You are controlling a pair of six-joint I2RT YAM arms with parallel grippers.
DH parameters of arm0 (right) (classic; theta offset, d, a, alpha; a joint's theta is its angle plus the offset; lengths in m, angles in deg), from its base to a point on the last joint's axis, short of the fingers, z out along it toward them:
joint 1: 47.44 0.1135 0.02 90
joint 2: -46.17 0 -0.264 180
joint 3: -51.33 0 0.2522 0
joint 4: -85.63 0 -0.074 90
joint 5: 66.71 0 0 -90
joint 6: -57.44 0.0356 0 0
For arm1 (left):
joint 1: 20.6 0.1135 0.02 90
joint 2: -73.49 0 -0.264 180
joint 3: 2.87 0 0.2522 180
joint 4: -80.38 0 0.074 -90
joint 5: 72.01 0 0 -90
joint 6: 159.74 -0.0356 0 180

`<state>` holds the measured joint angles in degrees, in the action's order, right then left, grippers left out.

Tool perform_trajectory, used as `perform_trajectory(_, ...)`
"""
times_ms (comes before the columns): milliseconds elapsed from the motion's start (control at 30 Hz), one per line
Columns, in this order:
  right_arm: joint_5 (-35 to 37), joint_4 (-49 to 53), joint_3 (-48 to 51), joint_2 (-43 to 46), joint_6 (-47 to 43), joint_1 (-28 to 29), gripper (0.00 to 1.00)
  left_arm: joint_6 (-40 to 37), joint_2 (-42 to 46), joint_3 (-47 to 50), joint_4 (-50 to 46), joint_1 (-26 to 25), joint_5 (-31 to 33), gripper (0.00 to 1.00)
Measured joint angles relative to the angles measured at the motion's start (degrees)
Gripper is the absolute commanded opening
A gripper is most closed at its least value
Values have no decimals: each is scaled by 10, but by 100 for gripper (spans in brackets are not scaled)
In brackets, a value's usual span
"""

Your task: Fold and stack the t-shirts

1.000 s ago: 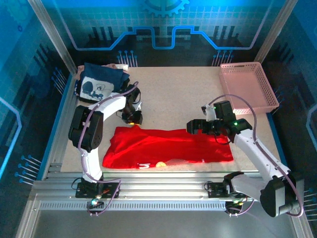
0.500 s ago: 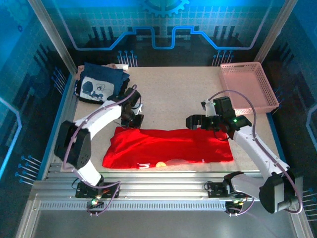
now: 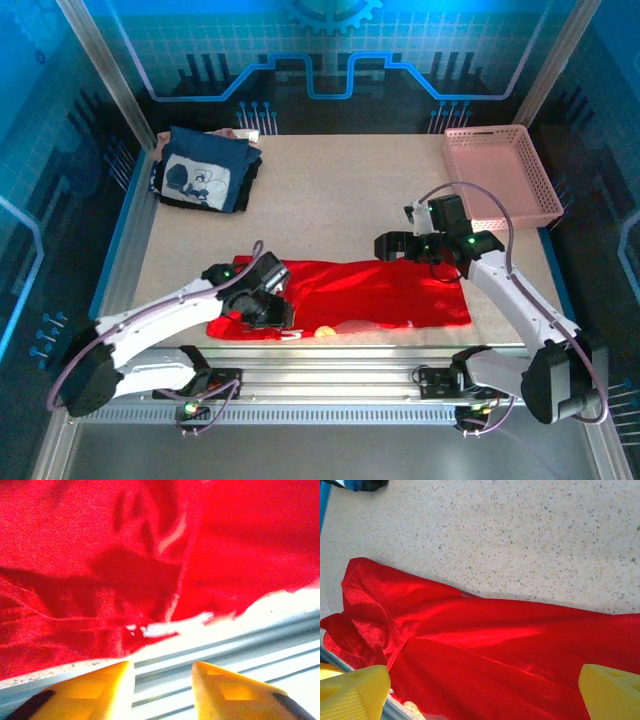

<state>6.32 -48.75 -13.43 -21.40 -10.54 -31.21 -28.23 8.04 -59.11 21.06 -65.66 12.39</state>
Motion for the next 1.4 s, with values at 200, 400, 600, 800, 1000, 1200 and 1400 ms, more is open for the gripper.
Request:
perform_trajectory(200,0,0,0,-40,2,2,97,55,88,-46,-16,-4,63,68)
perform_trajectory(400,2,14,-25,-116,8,30,91,68,20,-127,-12,89,107,60)
perform_trajectory(600,51,56,-56,-181,16,97,86,104,-46,-51,29,162,125,50)
perform_trajectory(800,123,78,-11,-200,64,72,86,146,-32,61,61,186,136,50)
perform_trajectory(1000,185,85,8,-200,92,17,82,167,-23,119,86,214,137,51)
perform_trajectory(1200,226,101,20,-221,109,-51,67,166,-49,111,101,240,138,54)
perform_trajectory(1400,227,110,31,-216,118,-87,77,141,-116,61,107,261,138,59)
